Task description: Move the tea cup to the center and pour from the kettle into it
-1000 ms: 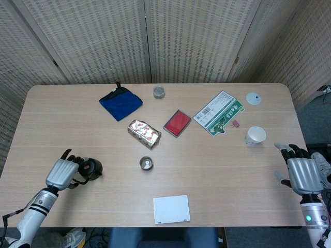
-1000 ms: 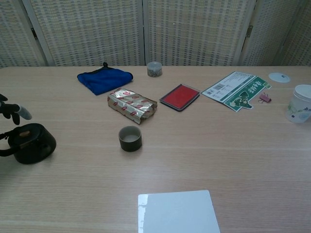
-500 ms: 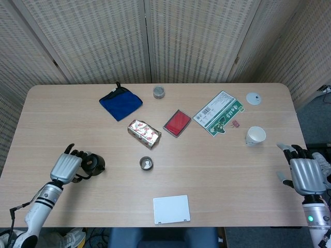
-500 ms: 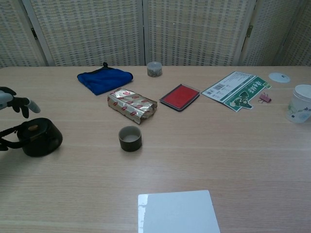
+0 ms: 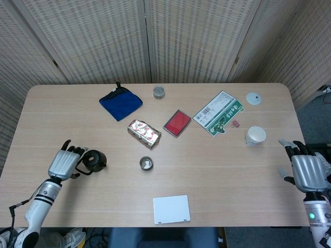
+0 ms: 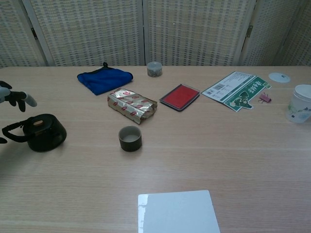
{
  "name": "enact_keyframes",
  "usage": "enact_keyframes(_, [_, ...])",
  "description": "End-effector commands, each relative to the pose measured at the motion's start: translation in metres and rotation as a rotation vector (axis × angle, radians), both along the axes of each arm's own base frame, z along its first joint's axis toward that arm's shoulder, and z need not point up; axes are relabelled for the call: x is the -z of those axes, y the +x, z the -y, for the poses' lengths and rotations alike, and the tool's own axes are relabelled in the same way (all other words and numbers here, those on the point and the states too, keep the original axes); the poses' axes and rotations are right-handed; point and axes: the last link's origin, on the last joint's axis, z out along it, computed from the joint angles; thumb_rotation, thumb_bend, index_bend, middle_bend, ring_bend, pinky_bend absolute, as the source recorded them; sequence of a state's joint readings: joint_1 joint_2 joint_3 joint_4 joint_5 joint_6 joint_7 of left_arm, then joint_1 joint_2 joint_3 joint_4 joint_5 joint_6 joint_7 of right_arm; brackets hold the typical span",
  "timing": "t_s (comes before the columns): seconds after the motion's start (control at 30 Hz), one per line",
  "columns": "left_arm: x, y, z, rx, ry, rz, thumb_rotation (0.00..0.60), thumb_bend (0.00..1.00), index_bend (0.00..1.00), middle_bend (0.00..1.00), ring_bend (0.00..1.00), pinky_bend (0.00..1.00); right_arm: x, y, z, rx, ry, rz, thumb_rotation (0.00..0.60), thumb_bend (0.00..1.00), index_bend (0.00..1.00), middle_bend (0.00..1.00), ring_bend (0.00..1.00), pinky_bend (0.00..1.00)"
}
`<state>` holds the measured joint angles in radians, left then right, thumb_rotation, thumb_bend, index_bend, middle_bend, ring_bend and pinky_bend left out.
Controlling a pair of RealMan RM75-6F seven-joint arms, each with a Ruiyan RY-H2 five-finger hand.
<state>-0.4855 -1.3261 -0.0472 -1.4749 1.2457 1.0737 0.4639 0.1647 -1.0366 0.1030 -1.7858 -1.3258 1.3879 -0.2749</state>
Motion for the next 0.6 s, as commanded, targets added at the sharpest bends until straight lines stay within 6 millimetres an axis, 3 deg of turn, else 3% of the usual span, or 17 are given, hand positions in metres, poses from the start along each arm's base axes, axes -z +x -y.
enact_keyframes(0.03, [-0.007,-0.002,0.011,-0.025,0.004,0.033,0.600,0.05,0.22,0.29,0.26,0.06,-0.005,0.003,0.004,-0.011,-0.013,-0.006,0.600,0.21,0.19,0.25,0.14,0.24])
enact_keyframes(0.4, [-0.010,0.007,0.036,-0.042,-0.029,0.206,0.600,0.05,0.45,0.37,0.34,0.04,-0.013,0.011,0.013,-0.025,-0.028,-0.022,0.600,0.21,0.19,0.25,0.14,0.24])
enact_keyframes(0.6, [-0.003,0.010,0.036,-0.014,-0.023,0.219,0.600,0.05,0.44,0.38,0.34,0.03,-0.013,0.011,0.012,-0.017,-0.025,-0.024,0.600,0.21,0.19,0.25,0.14,0.24])
